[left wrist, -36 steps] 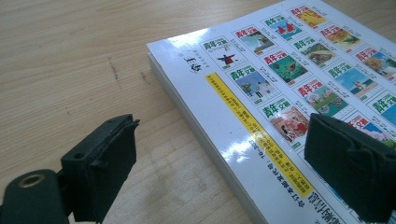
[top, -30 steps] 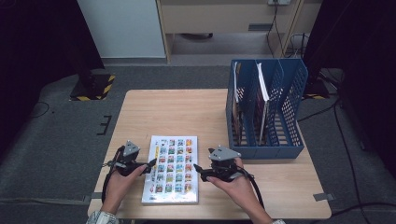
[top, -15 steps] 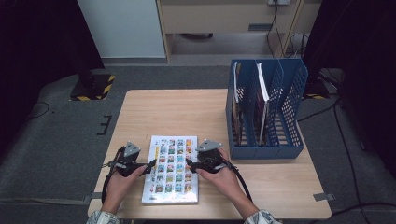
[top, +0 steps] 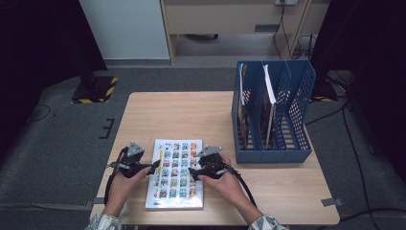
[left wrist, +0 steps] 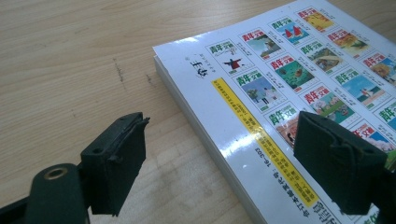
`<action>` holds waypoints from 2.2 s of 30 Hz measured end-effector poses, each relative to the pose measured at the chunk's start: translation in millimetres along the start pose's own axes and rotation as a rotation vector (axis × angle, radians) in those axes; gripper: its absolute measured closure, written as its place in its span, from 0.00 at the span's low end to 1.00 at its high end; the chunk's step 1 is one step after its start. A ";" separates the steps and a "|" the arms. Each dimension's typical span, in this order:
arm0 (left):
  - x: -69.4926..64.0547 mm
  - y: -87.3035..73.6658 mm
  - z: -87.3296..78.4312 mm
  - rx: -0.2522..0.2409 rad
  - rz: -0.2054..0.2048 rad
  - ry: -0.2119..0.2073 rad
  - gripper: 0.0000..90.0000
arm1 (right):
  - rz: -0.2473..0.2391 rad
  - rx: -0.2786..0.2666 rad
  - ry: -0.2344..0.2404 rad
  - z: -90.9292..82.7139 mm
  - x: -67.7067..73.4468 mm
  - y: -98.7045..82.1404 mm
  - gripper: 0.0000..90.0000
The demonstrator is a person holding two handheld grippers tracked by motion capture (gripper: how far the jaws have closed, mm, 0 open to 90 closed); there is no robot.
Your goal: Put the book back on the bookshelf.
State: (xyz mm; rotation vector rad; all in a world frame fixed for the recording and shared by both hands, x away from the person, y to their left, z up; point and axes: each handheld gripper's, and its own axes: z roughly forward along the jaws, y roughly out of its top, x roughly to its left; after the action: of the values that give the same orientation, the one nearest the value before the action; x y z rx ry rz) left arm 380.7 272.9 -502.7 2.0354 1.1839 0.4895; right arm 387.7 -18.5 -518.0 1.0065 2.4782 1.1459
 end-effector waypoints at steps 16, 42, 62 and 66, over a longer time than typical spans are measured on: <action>5.4 2.4 27.8 0.060 -0.070 -0.059 0.18 | 0.045 0.012 0.030 5.4 1.4 -5.5 0.22; 1.7 4.9 29.0 0.073 -0.170 -0.094 0.35 | 0.089 0.000 0.058 6.9 -1.8 -9.2 0.21; -12.8 11.2 12.0 -0.004 -0.126 -0.172 0.55 | 0.088 -0.005 0.059 6.9 -2.0 -10.0 0.21; -18.0 11.1 16.0 0.024 -0.086 -0.142 0.59 | 0.087 -0.005 0.060 6.9 -2.1 -10.0 0.21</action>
State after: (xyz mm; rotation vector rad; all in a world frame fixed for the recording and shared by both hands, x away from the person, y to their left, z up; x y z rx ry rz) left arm 388.2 247.5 -504.6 1.9941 1.1905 0.2853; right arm 387.5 -20.5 -530.1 1.1042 2.4983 1.2250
